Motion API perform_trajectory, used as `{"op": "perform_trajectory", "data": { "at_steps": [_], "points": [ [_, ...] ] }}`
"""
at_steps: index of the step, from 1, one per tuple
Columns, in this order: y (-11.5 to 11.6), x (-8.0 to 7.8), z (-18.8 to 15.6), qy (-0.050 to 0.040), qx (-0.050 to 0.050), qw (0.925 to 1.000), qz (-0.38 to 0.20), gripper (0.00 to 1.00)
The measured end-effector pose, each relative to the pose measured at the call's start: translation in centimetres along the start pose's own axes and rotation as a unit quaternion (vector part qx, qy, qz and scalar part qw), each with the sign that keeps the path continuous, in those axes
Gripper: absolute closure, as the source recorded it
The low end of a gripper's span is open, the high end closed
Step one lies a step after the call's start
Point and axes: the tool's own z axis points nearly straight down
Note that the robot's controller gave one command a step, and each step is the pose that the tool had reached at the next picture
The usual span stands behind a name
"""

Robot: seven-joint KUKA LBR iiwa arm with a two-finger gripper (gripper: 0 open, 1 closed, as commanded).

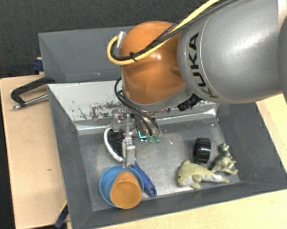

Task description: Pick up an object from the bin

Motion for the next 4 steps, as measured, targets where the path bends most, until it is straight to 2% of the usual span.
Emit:
{"op": "perform_trajectory", "data": {
  "at_steps": [1,2,3,4],
  "points": [
    [1.3,4.1,13.7,-0.0060,-0.006,0.9982,-0.060,0.00],
    [0.6,4.2,14.2,-0.0046,-0.001,0.9982,-0.059,1.00],
    [1.9,3.3,12.9,-0.0066,-0.001,0.9971,-0.075,1.00],
    [1.9,3.3,12.9,-0.0063,-0.002,0.9972,-0.074,0.00]
  ]
}}
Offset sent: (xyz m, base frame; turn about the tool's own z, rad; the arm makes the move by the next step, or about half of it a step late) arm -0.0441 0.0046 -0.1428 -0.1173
